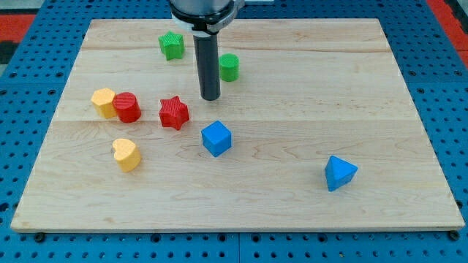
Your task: Move the yellow heart slightly towards left
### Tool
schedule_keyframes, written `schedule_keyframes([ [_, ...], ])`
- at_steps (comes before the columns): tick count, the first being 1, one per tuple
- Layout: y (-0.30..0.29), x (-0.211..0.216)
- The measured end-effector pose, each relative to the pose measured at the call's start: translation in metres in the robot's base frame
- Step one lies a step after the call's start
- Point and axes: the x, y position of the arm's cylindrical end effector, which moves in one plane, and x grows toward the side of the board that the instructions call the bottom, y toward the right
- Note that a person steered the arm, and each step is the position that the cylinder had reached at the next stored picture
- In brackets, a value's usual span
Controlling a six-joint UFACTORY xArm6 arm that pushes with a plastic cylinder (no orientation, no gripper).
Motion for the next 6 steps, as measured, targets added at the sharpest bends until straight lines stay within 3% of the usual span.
schedule_keyframes([
  [1,-0.02,0.031],
  [2,-0.081,0.057],
  [4,-0.038,0.08],
  [5,-0.075,0.122],
  [6,-0.098,0.129],
])
